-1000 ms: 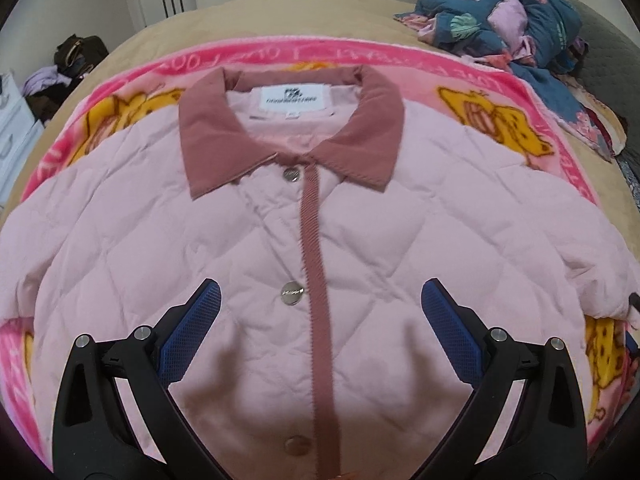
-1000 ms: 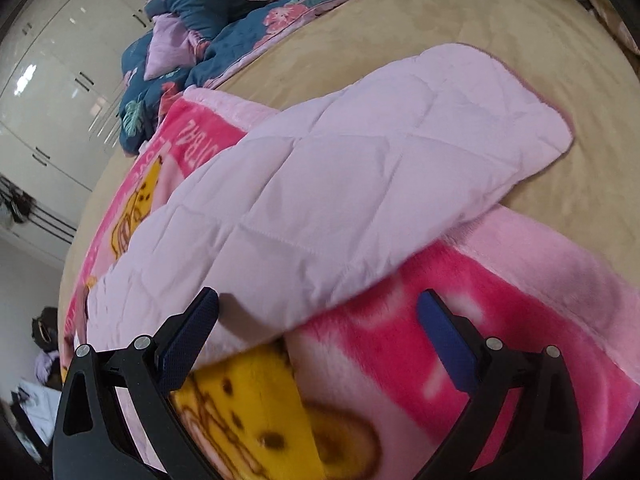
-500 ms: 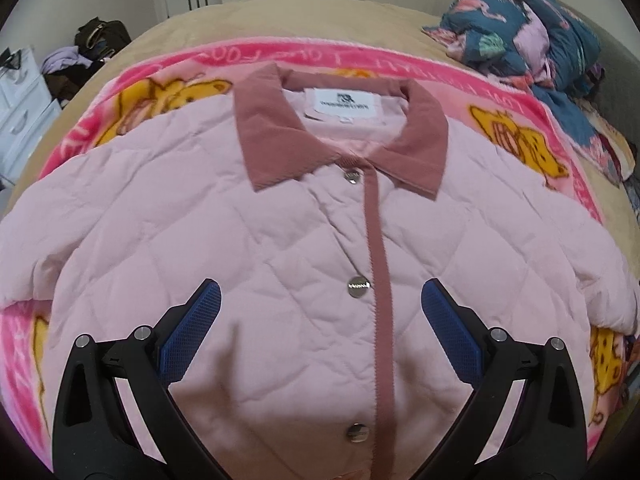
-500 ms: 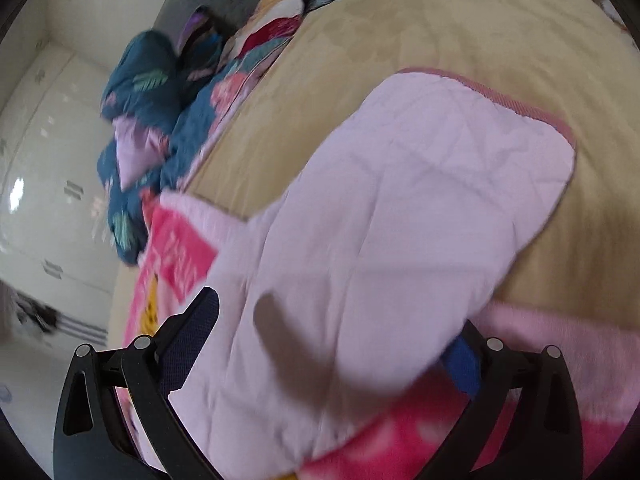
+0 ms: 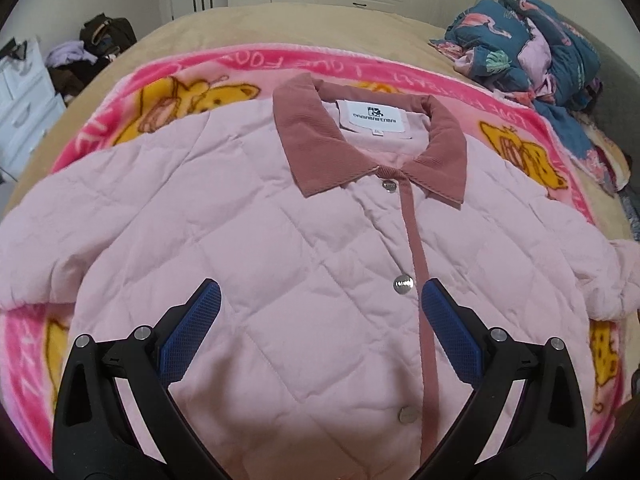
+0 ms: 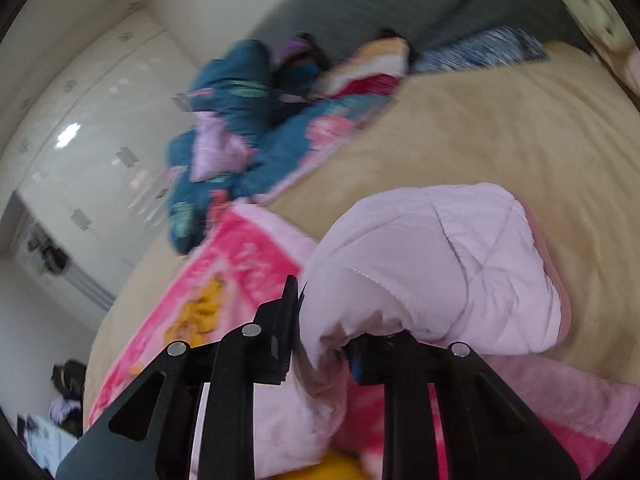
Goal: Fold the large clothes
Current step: 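Lift the sleeve with the right gripper and carry it across the jacket front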
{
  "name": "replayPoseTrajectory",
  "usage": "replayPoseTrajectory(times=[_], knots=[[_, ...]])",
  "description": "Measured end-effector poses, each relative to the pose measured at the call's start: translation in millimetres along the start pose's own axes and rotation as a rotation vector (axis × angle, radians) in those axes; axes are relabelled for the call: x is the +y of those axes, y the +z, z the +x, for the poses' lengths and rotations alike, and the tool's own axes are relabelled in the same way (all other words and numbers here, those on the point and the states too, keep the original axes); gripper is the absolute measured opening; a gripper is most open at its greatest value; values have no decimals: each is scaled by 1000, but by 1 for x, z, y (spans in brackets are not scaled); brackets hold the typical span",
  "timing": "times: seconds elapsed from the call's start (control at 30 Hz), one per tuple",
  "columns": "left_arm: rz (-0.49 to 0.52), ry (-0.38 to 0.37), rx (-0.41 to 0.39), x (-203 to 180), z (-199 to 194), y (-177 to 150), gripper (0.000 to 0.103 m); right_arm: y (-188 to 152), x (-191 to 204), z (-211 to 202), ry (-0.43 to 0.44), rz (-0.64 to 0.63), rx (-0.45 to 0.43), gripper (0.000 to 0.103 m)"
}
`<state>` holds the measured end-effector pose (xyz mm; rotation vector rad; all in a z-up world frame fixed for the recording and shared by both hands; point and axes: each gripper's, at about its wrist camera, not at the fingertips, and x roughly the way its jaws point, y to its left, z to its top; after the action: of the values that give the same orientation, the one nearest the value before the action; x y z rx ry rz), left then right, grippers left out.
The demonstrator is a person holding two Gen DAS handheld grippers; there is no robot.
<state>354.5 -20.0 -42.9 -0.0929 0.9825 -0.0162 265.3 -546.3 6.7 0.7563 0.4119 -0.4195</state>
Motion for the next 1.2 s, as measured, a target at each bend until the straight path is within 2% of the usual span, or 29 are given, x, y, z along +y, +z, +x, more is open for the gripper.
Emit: replayPoseTrajectory(times=[0.2,0.37,1.0,1.2], knots=[[-4,-15,-6,13,-10,-1,94,-13,65,-18,115,-107,-15,18],[-17,-66,-36,16,-25,4,94,-21,105,-33,192,-159,-13,18],[-38,-130,-108,26,-61,13,94,-69,202,-54,326,-318,18,18],[-81,-161,-110,38,-68,15,94,-89,233,-60,379,-368,31,18]])
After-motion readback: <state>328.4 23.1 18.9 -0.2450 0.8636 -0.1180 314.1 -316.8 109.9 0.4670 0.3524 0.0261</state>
